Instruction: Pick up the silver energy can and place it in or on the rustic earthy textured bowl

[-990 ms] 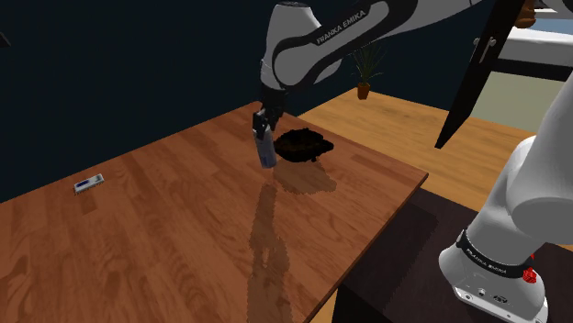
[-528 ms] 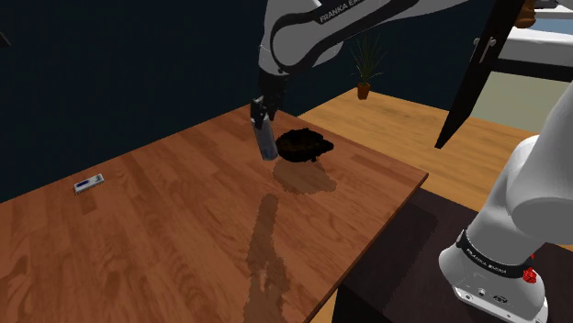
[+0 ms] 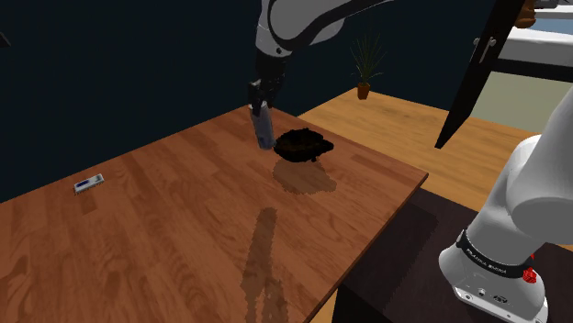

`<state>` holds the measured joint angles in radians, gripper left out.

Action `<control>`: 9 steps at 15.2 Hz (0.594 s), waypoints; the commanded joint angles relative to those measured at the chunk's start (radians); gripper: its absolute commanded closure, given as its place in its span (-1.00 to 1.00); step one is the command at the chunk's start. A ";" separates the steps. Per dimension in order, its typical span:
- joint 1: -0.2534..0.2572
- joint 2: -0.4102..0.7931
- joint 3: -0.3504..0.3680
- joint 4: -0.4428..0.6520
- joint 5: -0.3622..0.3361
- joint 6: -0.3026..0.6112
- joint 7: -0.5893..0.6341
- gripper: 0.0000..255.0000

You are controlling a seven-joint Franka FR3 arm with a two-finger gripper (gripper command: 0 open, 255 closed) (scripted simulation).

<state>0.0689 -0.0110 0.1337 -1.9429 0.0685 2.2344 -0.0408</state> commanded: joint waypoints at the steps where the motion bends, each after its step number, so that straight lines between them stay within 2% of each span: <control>1: 0.000 -0.008 0.000 0.020 0.000 -0.027 0.002 1.00; 3: 0.000 -0.011 0.000 0.041 -0.001 -0.052 0.003 1.00; 9: -0.060 -0.090 -0.072 0.010 0.046 -0.111 -0.144 1.00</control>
<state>0.0204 -0.0910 0.0758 -1.9282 0.1068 2.1312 -0.1550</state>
